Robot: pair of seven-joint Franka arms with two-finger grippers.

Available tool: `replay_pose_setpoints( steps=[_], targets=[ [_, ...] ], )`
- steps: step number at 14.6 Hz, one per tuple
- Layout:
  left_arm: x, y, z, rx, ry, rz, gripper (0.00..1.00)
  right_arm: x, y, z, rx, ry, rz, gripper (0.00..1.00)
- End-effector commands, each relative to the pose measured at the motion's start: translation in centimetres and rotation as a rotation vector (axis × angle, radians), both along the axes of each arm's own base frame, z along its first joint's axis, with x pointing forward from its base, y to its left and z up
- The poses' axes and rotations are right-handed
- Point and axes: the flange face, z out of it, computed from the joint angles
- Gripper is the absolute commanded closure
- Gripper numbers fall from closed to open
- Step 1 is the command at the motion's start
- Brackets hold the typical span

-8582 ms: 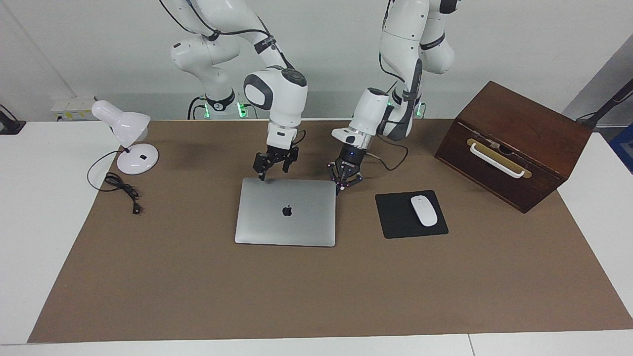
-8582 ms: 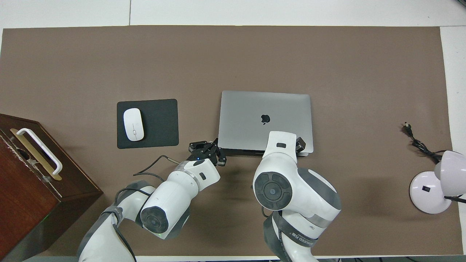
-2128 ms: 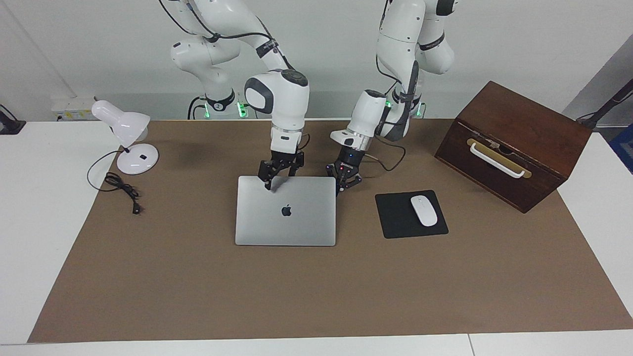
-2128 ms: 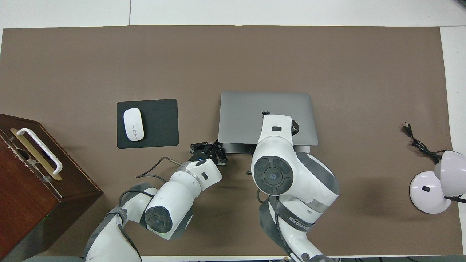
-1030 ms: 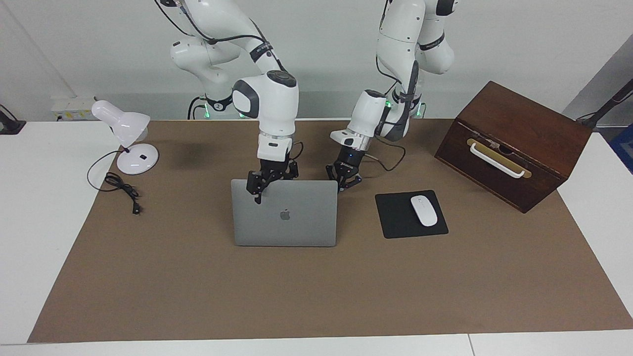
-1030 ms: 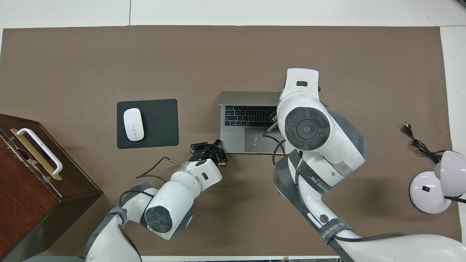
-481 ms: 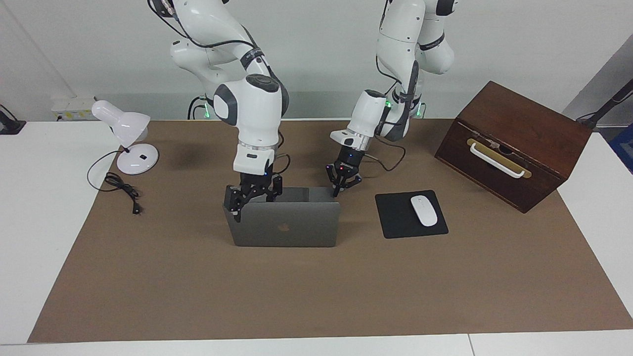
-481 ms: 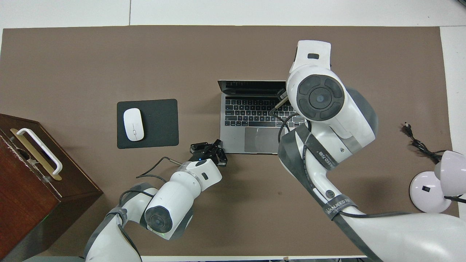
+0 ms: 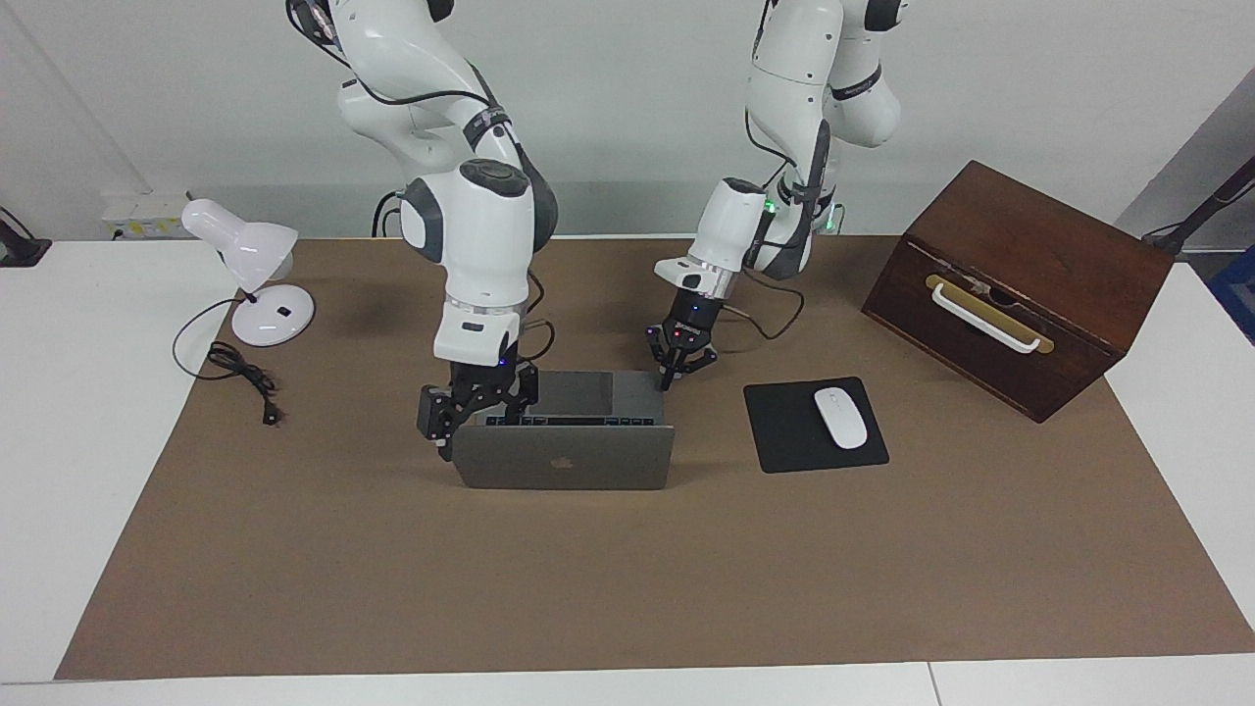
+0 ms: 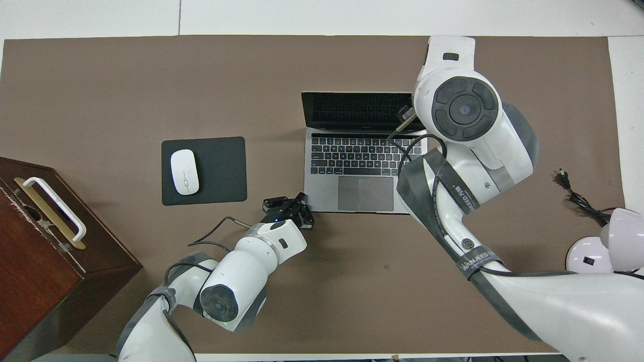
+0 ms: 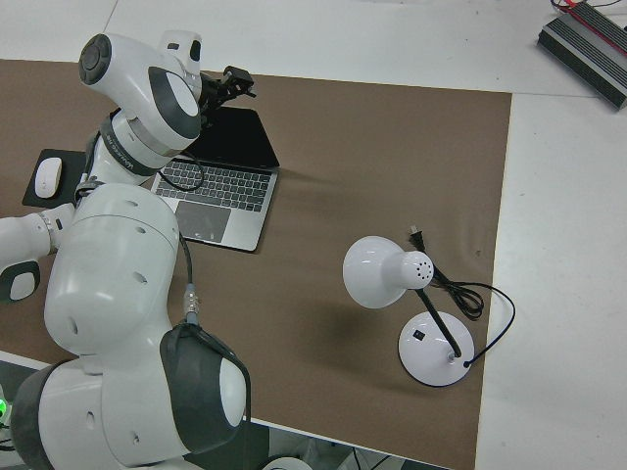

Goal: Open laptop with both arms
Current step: 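Lift the laptop lid upward and away with the right gripper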

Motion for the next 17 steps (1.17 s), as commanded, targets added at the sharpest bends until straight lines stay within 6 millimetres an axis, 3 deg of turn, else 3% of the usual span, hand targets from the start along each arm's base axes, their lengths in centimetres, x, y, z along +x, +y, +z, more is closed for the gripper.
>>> replay_pose_setpoints(
  steps=[1, 6, 10, 17],
  targets=[
    [-1.1, -2.5, -1.9, 0.007, 0.016, -0.033, 1.0, 1.1, -0.5, 0.3, -0.005, -0.015, 0.014, 0.0],
    [-1.1, -2.4, -1.9, 0.008, 0.017, -0.033, 1.0, 1.4, -0.4, -0.4, 0.003, -0.017, 0.019, 0.0],
    [-0.9, -2.6, -1.8, 0.005, 0.013, -0.033, 1.0, 0.6, 0.9, 0.9, -0.014, 0.012, 0.013, 0.0],
    [-0.7, -2.5, -1.7, 0.006, 0.009, -0.031, 1.0, -3.3, 1.1, 8.0, 0.008, 0.132, -0.068, 0.0]
  ],
)
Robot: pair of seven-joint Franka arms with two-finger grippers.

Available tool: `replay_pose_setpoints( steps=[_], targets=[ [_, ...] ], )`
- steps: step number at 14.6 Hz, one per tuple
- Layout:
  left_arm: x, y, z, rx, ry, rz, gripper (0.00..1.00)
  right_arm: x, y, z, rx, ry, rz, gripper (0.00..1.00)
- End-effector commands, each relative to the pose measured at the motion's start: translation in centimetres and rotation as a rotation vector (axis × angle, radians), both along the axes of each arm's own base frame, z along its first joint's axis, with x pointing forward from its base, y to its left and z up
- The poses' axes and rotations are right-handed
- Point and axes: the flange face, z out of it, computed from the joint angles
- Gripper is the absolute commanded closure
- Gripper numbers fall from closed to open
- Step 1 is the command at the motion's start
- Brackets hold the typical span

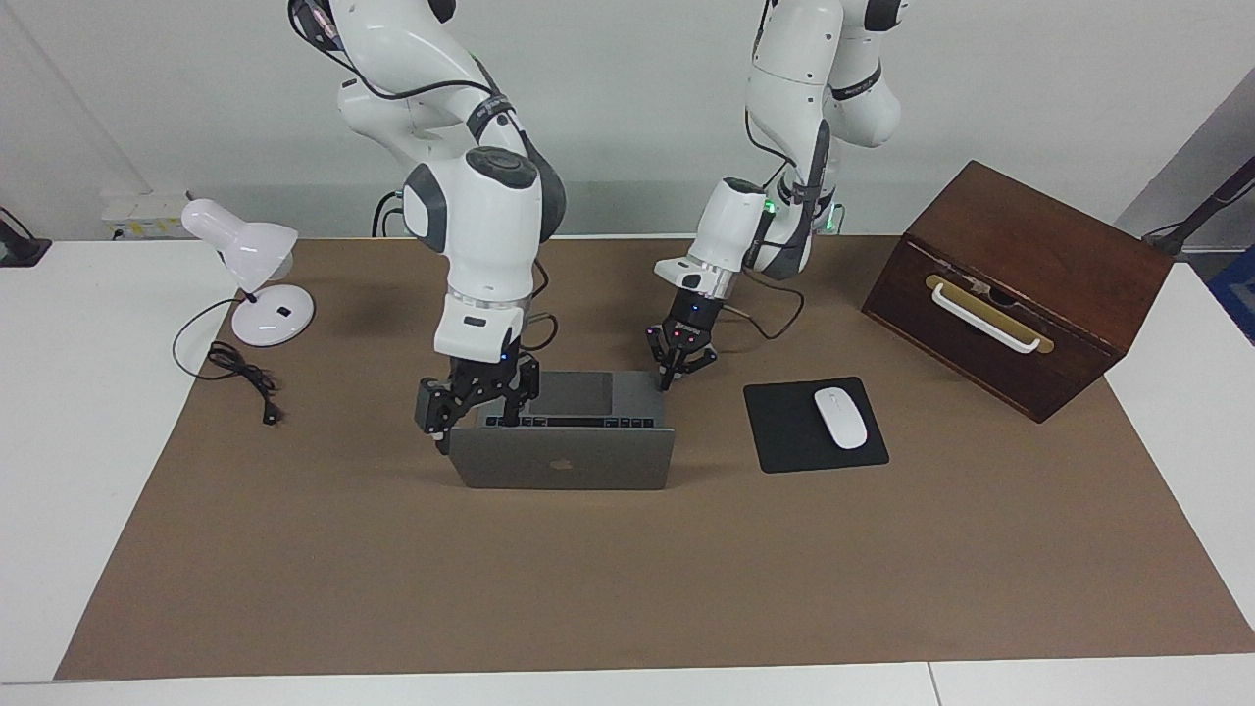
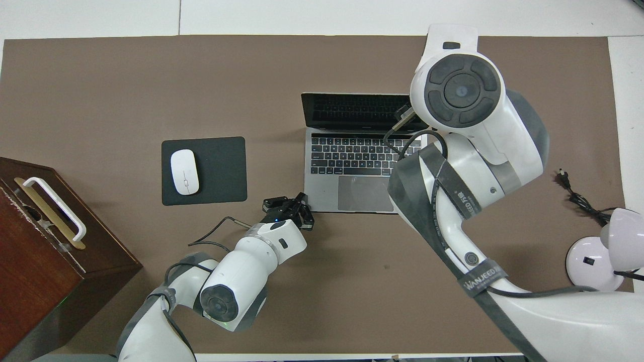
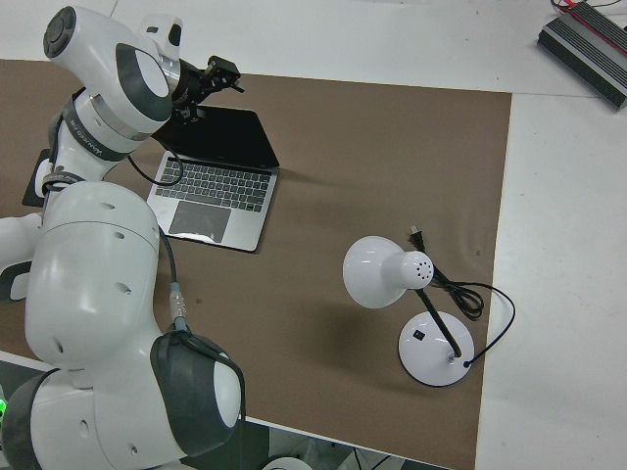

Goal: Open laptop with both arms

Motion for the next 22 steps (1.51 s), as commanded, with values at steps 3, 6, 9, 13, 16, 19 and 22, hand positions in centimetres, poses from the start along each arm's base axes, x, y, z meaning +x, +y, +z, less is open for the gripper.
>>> replay_pose_setpoints(
  steps=[3, 6, 9, 13, 16, 19, 22],
  targets=[
    [-0.7, -2.5, -1.7, 0.005, 0.01, -0.03, 1.0, -3.7, -1.9, 5.4, 0.077, 0.112, -0.073, 0.0],
    [-0.5, -2.4, -1.7, 0.003, 0.01, -0.023, 1.0, -4.9, -3.9, 7.0, 0.136, 0.177, -0.145, 0.0],
    [-0.1, -2.1, -0.8, -0.016, 0.003, -0.005, 1.0, -6.2, -6.3, 8.6, 0.169, 0.235, -0.207, 0.0],
    [-0.1, -1.9, 2.3, -0.059, -0.021, 0.007, 1.0, -8.7, -9.6, 10.4, 0.249, 0.327, -0.439, 0.0],
    [-0.1, -1.1, 4.5, -0.064, -0.005, 0.018, 1.0, -10.4, -12.8, 11.6, 0.263, 0.364, -0.509, 0.0],
    [0.5, -0.1, 8.1, -0.054, 0.059, 0.037, 1.0, -11.8, -14.0, 12.6, 0.268, 0.391, -0.546, 0.0],
    [0.6, 1.0, 11.6, -0.039, 0.126, 0.044, 1.0, -13.1, -14.1, 13.5, 0.263, 0.396, -0.555, 0.0]
  ],
)
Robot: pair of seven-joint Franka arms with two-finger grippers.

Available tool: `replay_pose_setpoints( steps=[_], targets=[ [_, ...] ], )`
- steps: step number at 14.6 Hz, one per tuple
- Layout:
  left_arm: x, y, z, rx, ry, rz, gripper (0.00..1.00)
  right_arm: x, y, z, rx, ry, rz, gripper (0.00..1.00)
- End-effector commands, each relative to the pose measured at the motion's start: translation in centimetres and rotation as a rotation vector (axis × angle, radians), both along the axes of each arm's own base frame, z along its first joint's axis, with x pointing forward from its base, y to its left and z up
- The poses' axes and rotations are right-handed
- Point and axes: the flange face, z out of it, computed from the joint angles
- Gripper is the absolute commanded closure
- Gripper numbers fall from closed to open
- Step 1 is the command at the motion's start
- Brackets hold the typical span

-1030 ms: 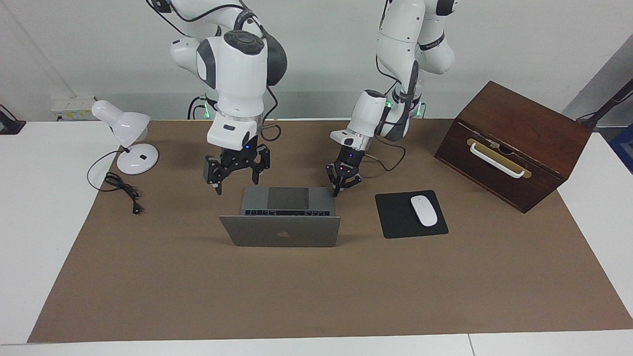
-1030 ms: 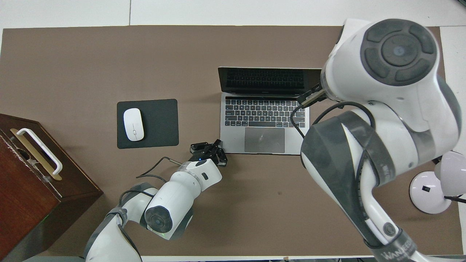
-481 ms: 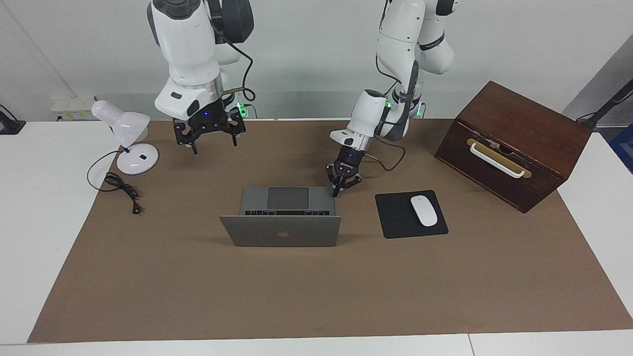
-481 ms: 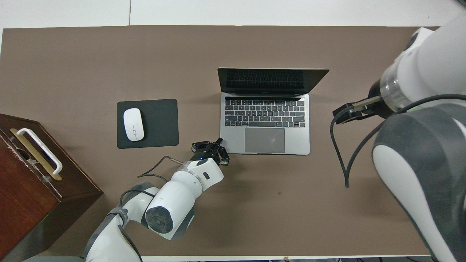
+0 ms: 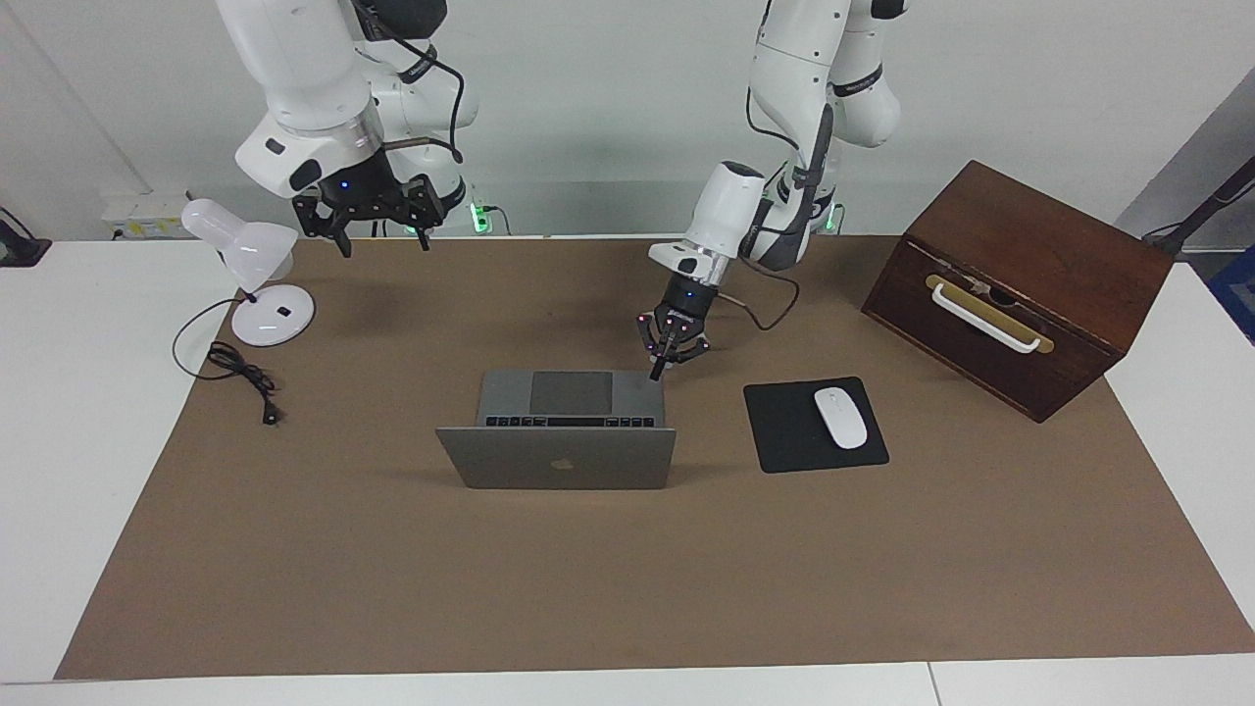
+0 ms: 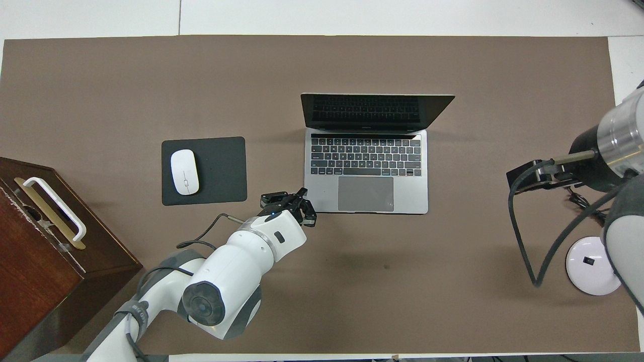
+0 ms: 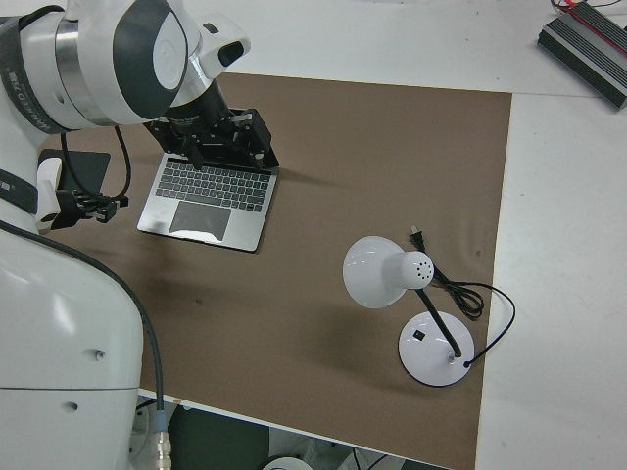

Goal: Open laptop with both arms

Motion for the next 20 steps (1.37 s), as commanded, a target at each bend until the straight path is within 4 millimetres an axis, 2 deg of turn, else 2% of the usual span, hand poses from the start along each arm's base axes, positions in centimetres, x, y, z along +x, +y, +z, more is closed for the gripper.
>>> replay_pose_setpoints(
  steps=[1, 3, 5, 6, 8, 9, 11, 12, 13, 14, 15, 16, 17, 18, 20],
  targets=[
    [-0.5, 1.5, 3.2, 0.003, 0.064, 0.015, 1.0, -1.6, -0.3, 0.6, 0.019, 0.01, -0.029, 0.0],
    [0.4, 3.4, 5.4, 0.016, 0.111, 0.042, 1.0, -1.8, -0.6, 0.9, 0.02, 0.013, -0.035, 0.0],
    [2.0, 5.9, 9.4, 0.049, 0.187, 0.063, 1.0, -1.5, -1.3, 1.0, 0.027, -0.002, -0.057, 0.0],
    [2.8, 7.0, 11.6, 0.077, 0.228, 0.056, 1.0, -1.0, -2.2, 0.7, 0.029, -0.003, -0.079, 0.0],
    [4.8, 10.0, 15.1, 0.141, 0.291, 0.02, 1.0, -0.3, -2.6, 0.5, 0.032, -0.024, -0.085, 0.0],
    [5.2, 11.2, 16.4, 0.155, 0.305, 0.01, 1.0, 0.4, -2.4, -0.3, 0.033, -0.018, -0.084, 0.0],
    [5.3, 13.2, 17.7, 0.16, 0.33, 0.033, 1.0, 0.4, -2.3, -0.2, 0.031, -0.018, -0.081, 0.0],
    [5.4, 14.3, 18.2, 0.161, 0.346, 0.049, 0.8, 0.3, -2.5, 0.0, 0.033, -0.022, -0.084, 0.0],
    [5.3, 15.2, 18.8, 0.157, 0.349, 0.065, 0.42, 0.1, -2.5, -0.1, 0.032, -0.021, -0.087, 0.0],
    [5.3, 16.2, 19.2, 0.152, 0.355, 0.083, 0.0, 0.1, -2.5, -0.2, 0.032, -0.016, -0.084, 0.0],
    [5.3, 17.0, 19.3, 0.154, 0.367, 0.095, 0.0, 0.1, -2.8, -0.2, 0.035, -0.018, -0.081, 0.0],
    [5.3, 18.0, 19.5, 0.153, 0.375, 0.111, 0.0, 0.1, -2.2, -0.2, 0.035, -0.017, -0.067, 0.0],
    [5.8, 19.8, 19.7, 0.148, 0.376, 0.142, 0.0, 0.0, -1.7, -0.1, 0.034, -0.022, -0.066, 0.0],
    [6.2, 21.3, 20.1, 0.147, 0.378, 0.164, 0.0, 0.2, -2.0, -0.1, 0.042, -0.026, -0.067, 0.0],
    [6.4, 23.5, 20.9, 0.168, 0.404, 0.185, 0.0, 0.1, -1.4, -0.1, 0.098, -0.017, -0.076, 0.0]
  ],
)
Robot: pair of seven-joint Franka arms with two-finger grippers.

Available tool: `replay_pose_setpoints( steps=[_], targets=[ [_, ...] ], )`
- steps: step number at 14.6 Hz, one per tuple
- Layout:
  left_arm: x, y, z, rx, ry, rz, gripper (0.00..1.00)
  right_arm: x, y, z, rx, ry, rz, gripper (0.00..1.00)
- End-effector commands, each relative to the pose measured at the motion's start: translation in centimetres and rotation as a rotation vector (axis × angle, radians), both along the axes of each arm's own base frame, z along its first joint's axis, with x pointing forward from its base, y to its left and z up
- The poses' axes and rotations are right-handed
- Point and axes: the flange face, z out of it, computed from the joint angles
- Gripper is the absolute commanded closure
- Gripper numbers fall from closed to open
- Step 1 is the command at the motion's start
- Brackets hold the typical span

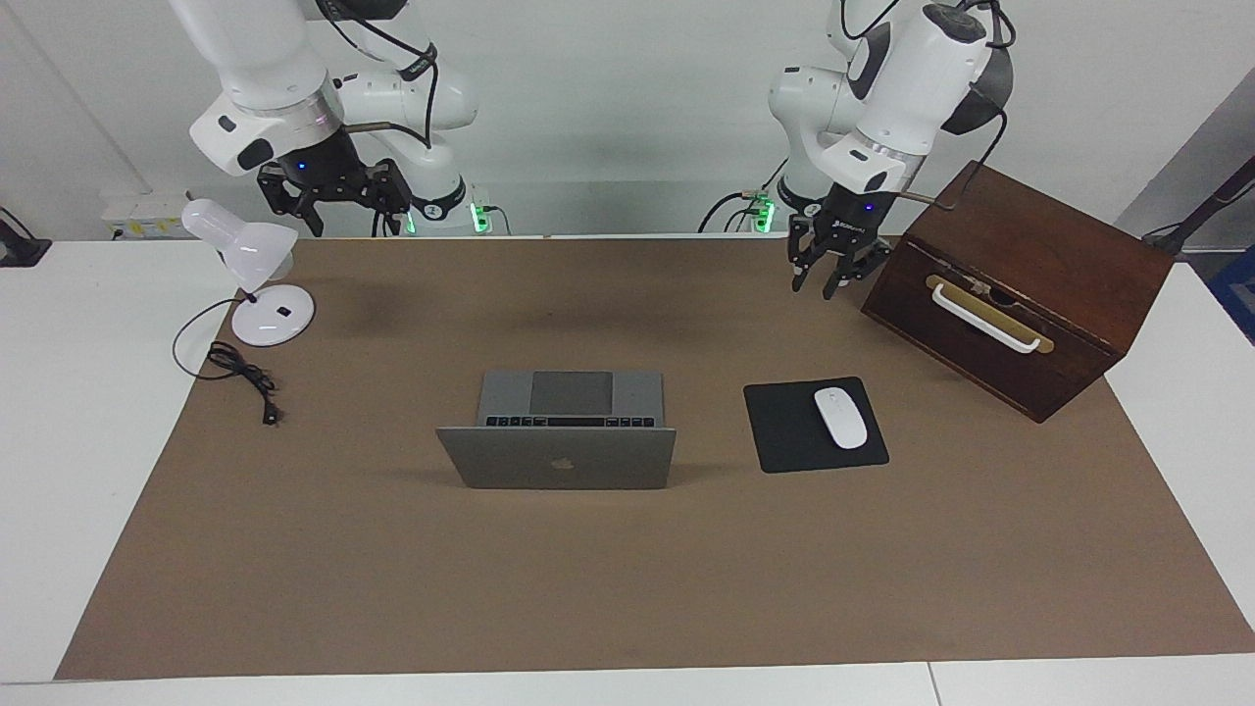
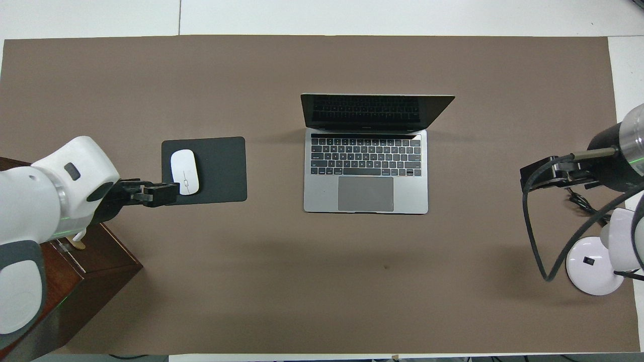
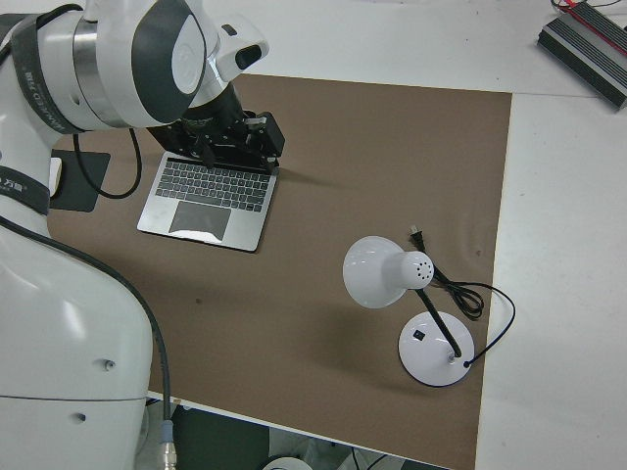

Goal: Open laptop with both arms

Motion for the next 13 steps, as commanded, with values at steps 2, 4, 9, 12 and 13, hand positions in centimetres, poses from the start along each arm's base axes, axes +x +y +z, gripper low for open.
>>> replay_pose_setpoints(
  steps=[2, 4, 9, 12, 13],
  targets=[
    [0.5, 4.8, 2.7, 0.056, 0.003, 0.042, 0.0, -0.1, -0.2, 0.2, 0.061, -0.016, -0.025, 0.0],
    [0.9, 7.7, 3.0, 0.057, 0.002, 0.103, 0.0, 0.1, -1.1, 0.2, 0.064, -0.023, -0.042, 0.0],
    [0.9, 11.6, 3.7, 0.055, -0.007, 0.183, 0.0, 0.4, -1.7, 0.2, 0.062, -0.026, -0.066, 0.0],
    [1.0, 12.4, 4.0, 0.079, -0.017, 0.197, 0.0, 0.5, -2.8, 0.3, 0.058, -0.018, -0.112, 0.0],
    [1.2, 12.6, 4.5, 0.112, -0.027, 0.193, 0.0, 0.5, -2.8, 0.2, 0.054, -0.017, -0.111, 0.0]
  ],
)
